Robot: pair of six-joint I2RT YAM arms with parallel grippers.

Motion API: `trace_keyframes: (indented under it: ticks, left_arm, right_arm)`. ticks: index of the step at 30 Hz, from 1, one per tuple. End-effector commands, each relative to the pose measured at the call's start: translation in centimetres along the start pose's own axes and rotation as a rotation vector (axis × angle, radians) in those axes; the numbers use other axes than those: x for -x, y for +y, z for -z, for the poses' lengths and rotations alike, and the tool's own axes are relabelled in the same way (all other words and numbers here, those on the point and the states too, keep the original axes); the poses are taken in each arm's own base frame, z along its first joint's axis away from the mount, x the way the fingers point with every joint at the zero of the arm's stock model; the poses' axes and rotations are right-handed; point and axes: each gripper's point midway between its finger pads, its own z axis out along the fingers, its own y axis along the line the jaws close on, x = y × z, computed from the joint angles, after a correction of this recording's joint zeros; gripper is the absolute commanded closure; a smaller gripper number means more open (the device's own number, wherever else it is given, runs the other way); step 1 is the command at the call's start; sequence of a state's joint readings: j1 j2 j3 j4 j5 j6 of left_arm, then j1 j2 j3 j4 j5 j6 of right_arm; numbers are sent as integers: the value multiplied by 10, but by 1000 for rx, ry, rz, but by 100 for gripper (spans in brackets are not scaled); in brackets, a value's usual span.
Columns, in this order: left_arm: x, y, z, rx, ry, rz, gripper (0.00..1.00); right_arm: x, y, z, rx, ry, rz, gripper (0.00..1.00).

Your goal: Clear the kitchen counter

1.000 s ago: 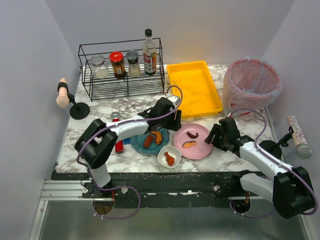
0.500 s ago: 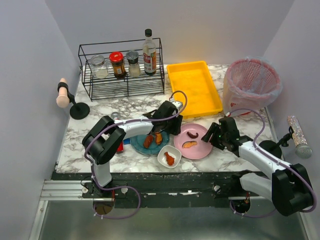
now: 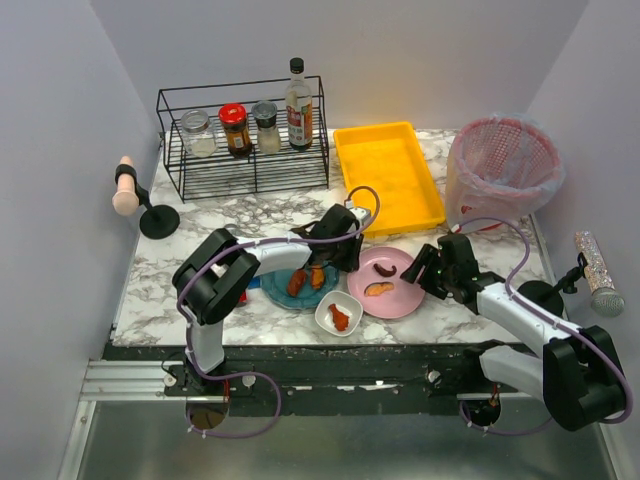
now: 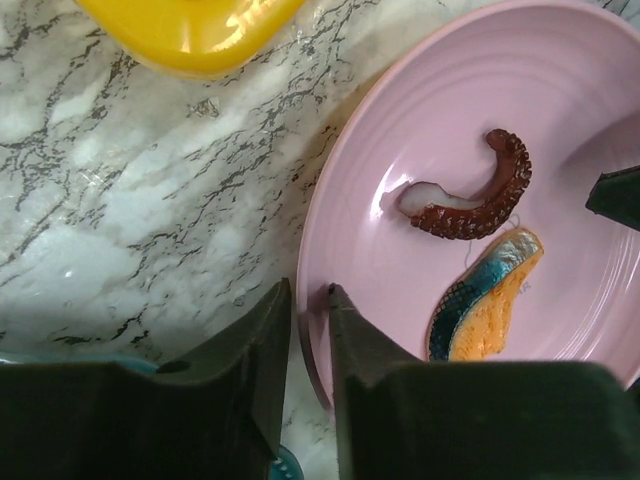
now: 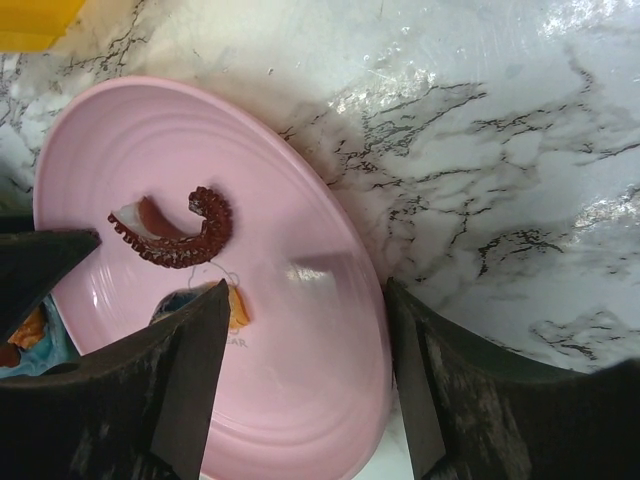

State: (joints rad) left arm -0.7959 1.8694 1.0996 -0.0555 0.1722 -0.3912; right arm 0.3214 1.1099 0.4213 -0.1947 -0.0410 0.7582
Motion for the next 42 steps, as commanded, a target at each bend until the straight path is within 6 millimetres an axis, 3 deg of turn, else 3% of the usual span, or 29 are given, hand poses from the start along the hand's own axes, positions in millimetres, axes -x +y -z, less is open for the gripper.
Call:
trace_keyframes:
  ticks: [1,6,17,24,28,37,42]
  left_arm:
    - [-1,-7,-6,-36,22,-10,75]
    - [4,-11,-5,-51,19,-9,100]
    - [22,-14,6,-65,-11,-10,100]
    - [38,-13,21,-128,-22,10,100]
    - [39,-11,22,-158,-12,26,100]
    - [41,-28,28,-280,-7,51,100]
    - [46,-29,32,-284,-19,54,100]
  right_arm:
    - [-29,-23,-2,-59,88,-11,27]
    - [-26,-18,1,-35,69,-13,25]
    - [-15,-7,15,39,-11,3,25]
    - [-20,-15,13,15,2,-2,25]
    - [-24,-11,10,38,18,-11,27]
    - [-20,3,10,123,-7,-19,28]
    - [-17,10,14,169,-30,-19,34]
